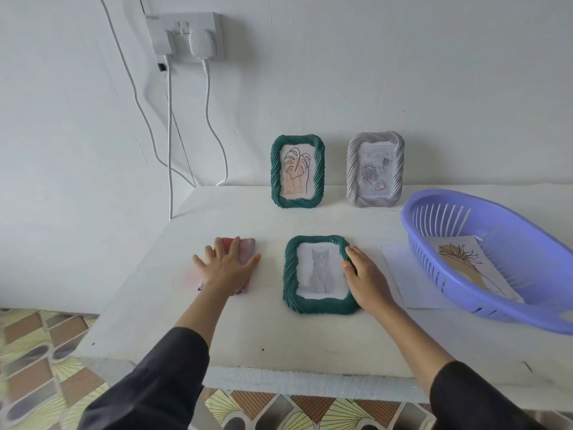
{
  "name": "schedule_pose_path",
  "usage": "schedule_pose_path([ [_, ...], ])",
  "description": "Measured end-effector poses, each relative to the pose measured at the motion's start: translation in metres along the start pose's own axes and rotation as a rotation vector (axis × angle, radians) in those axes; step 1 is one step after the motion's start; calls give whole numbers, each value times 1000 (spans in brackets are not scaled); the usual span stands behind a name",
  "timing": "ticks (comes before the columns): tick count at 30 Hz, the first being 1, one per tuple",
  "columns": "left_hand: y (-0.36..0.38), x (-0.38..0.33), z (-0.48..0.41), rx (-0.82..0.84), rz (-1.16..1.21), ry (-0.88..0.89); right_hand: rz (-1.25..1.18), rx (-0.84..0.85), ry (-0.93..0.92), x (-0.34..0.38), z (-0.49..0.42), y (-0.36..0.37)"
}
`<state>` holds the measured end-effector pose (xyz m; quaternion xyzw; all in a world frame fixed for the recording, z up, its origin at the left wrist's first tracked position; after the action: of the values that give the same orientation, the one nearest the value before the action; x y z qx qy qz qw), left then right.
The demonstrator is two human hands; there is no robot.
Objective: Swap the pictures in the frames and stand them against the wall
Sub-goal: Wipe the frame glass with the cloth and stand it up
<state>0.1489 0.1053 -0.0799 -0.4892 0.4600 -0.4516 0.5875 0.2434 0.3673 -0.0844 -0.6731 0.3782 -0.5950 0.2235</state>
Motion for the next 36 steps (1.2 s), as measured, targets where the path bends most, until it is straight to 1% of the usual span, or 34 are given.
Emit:
schedule_pose_path([
  [1,-3,-3,2,-28,0,6,11,-4,8,-1,0,-1],
  [4,-17,-24,19,-187,85,72,94,-4,90,-7,5,-6],
  [5,-20,-34,27,-214,106,108,137,16,115,-9,7,-6],
  [6,-18,-45,36,-207,109,144,176,38,129,-9,9,-5],
  [8,-5,-63,52,-124,97,181,212,56,135,-10,11,-1],
  [10,9,-74,64,-42,110,172,207,35,135,-10,11,1],
  [13,15,-77,67,7,214,117,186,-84,85,-9,10,-1],
  [15,13,-73,63,80,321,56,130,-179,65,-4,13,-7],
  [16,10,-71,62,115,382,26,96,-207,64,-3,15,-9],
  [18,4,-66,61,134,535,-17,18,-244,59,-2,16,-11],
  [20,-5,-62,66,157,794,-28,-146,-268,98,-4,16,-10],
  [21,-8,-62,69,200,949,-34,-260,-276,135,-5,16,-9],
  [23,-13,-59,72,314,1217,-83,-526,-249,180,-3,13,-4],
  [24,-15,-57,71,365,1313,-107,-678,-238,185,2,10,-2],
  [26,-24,-53,68,418,1446,-111,-944,-211,211,13,3,0],
  [28,-35,-45,59,440,1524,-79,-1113,-133,241,24,-12,4],
  [30,-46,-36,46,441,1575,-37,-1224,42,221,43,-32,13],
  [32,-55,-27,29,441,1611,4,-1229,209,171,64,-53,24],
  [34,-63,-19,8,442,1615,32,-1227,298,146,85,-73,36],
  [36,-73,-8,-17,427,1613,50,-1229,325,128,105,-99,47],
])
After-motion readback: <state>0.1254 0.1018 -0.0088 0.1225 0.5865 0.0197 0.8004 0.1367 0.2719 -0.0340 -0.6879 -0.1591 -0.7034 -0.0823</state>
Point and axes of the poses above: each hand's wrist, its own z-axis away from the middle knuckle, its own y-axis out of the palm, x = y × z, the point moved 7 cm from there along -z, towards the middle knuckle, and after that the axes turned 9 degrees about -y, right-handed, at the moved point
